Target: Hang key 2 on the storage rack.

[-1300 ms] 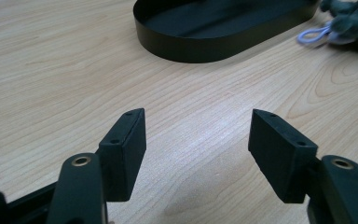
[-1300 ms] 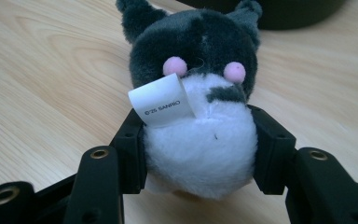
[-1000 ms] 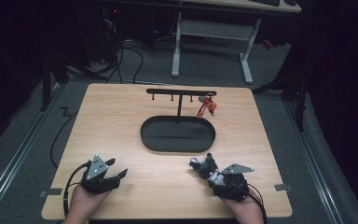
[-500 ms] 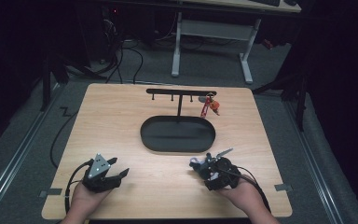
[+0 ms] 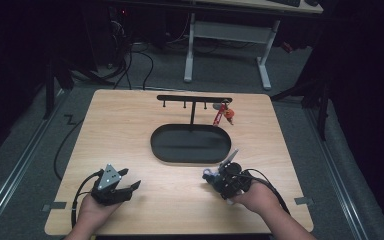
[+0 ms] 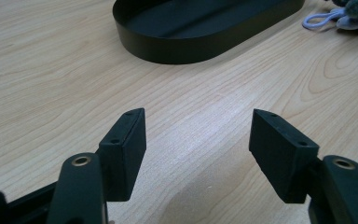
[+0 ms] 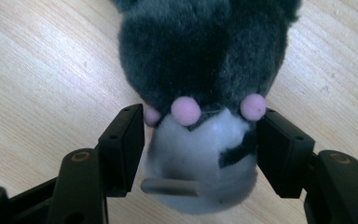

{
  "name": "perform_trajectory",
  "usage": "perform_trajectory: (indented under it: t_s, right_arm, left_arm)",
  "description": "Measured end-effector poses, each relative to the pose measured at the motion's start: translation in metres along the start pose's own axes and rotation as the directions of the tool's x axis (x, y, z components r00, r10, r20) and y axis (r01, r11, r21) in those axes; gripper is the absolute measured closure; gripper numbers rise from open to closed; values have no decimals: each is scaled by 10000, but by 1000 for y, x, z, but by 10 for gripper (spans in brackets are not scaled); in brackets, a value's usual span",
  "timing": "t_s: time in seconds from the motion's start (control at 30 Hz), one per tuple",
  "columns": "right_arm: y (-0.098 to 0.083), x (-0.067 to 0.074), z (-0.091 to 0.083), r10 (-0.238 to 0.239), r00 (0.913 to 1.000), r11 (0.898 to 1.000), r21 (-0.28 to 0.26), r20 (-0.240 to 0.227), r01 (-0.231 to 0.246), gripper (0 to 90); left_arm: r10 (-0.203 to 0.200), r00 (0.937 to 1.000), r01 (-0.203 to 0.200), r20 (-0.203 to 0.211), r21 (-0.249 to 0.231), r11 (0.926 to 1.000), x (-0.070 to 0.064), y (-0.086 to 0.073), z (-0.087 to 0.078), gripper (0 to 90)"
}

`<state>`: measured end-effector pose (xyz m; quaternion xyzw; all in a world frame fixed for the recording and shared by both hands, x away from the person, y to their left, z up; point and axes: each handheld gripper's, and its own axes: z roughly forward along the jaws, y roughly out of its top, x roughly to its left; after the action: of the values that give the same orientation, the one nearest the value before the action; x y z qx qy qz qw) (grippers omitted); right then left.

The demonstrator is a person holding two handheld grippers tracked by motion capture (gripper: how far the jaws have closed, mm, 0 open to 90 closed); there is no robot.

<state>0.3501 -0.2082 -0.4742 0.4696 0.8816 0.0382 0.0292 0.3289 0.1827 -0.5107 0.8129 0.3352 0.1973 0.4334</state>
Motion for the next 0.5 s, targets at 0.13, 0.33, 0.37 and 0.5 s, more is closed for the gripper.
perform_trajectory:
  t_s: [0.13,0.33,0.37,0.5]
  right_arm:
    - [-1,-3,3,-30,9999,9996,291,-133,34,369]
    - [-1,0,14,-193,9998,9979,621,51,189,468]
    - [0,0,12,-230,9997,9978,616,9,229,474]
    - [2,0,-2,-384,9993,9985,393,41,382,482]
  left_arm:
    - [-11,10000,11,9,-6,10000,0,0,0,369]
    - [-33,10000,33,5,-19,10000,-1,0,0,368]
    - [-42,10000,42,-12,-33,10000,-1,0,0,368]
    - [-45,10000,45,-68,-42,10000,-1,-1,0,363]
